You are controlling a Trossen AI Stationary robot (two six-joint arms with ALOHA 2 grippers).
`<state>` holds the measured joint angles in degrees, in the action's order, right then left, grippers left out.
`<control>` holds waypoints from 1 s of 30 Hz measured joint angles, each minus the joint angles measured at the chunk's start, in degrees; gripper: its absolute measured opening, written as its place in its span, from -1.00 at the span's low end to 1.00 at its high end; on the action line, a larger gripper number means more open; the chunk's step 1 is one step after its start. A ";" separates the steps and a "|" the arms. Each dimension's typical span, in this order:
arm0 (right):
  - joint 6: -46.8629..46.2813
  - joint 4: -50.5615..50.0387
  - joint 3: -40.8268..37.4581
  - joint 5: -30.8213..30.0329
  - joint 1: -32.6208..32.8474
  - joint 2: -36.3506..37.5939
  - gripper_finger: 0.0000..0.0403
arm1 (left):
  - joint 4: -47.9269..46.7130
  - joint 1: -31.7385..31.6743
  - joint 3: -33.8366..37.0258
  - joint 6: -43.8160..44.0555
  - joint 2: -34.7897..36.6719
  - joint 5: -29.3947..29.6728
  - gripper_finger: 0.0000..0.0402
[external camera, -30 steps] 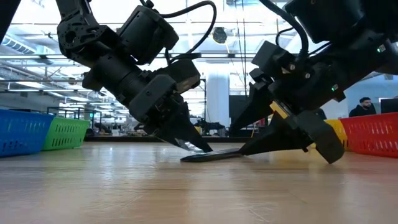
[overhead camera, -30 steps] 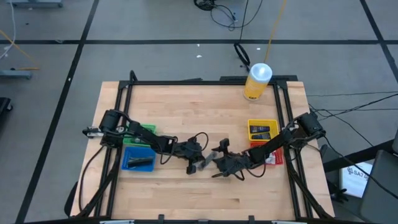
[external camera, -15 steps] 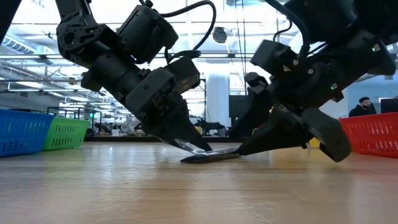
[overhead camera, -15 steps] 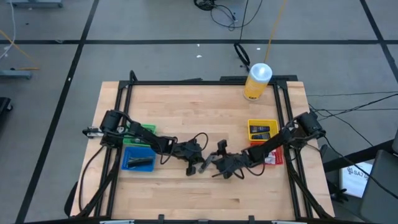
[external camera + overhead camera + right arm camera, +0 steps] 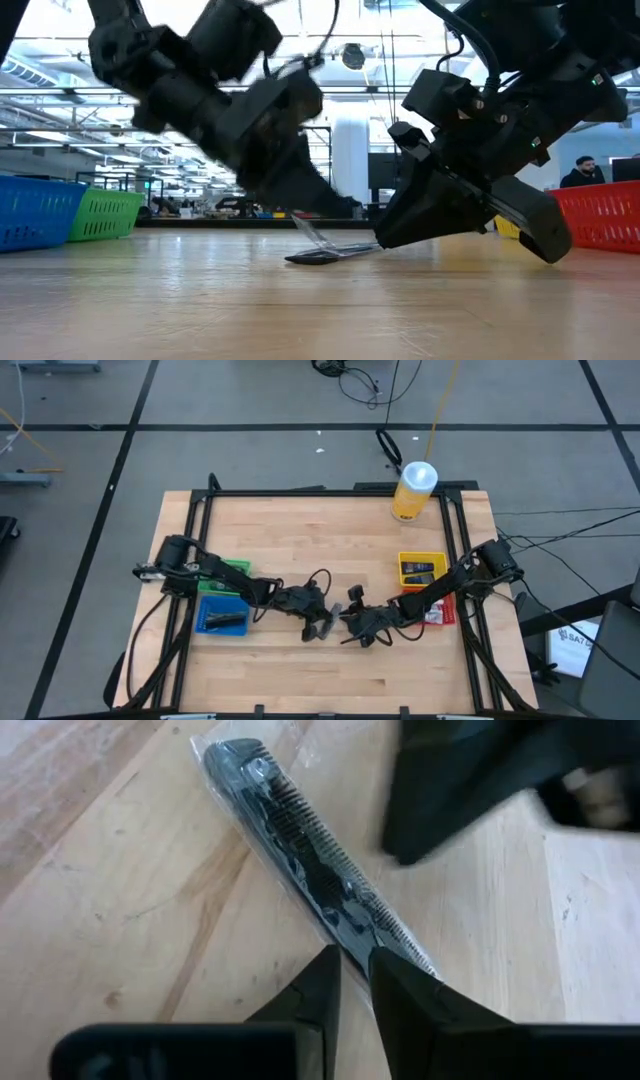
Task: Pick & Place Travel size toiletries
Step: Put the black comb into the blue bin
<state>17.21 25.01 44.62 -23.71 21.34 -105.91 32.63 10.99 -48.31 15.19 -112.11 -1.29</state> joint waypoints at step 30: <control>12.29 0.85 0.11 2.57 -2.21 0.17 0.08 | 1.00 -2.21 -0.32 8.09 -7.10 0.21 -0.97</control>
<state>29.50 25.87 44.73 -21.15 19.14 -105.73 33.63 8.78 -48.63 23.29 -119.21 -1.08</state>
